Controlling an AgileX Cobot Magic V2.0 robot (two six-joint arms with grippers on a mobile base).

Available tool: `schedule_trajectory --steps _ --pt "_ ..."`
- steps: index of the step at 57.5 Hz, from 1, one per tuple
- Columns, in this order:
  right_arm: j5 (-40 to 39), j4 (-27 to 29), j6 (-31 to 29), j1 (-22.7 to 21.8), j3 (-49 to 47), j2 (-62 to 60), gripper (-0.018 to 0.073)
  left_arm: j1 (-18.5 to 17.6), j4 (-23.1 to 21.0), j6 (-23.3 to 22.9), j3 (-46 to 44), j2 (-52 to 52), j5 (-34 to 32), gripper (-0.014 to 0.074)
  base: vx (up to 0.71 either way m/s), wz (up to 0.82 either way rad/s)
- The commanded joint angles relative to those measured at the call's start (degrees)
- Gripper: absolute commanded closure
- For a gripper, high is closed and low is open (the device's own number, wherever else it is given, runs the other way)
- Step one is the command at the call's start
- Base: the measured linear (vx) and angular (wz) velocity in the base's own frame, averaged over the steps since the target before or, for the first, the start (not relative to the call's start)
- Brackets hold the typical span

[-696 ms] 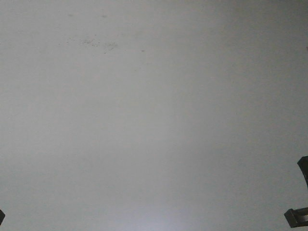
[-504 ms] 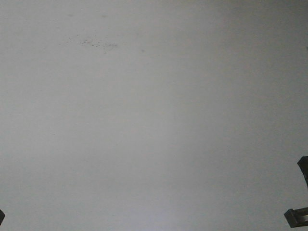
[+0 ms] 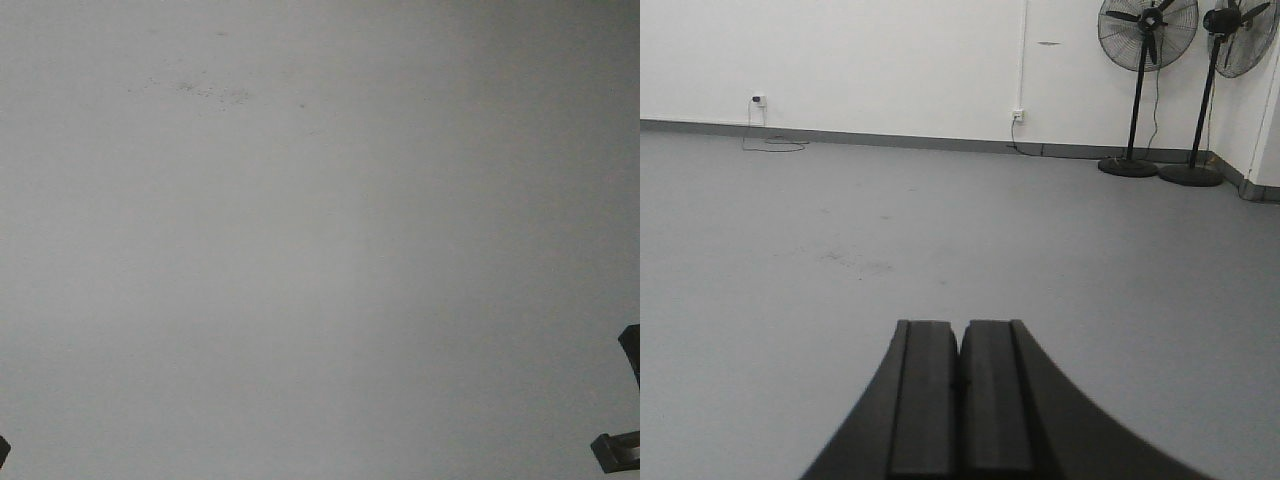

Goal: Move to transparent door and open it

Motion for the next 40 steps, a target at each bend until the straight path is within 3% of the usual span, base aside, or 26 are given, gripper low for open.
schedule_trajectory --steps 1,40 --pt "-4.9 0.0 -0.6 -0.2 0.8 -0.8 0.0559 -0.2 -0.1 -0.3 1.3 -0.7 -4.5 0.0593 0.03 0.07" --pt "-4.9 0.0 -0.6 -0.2 0.8 -0.8 0.0559 -0.2 -0.1 -0.3 1.3 -0.7 -4.5 0.0593 0.12 0.09"
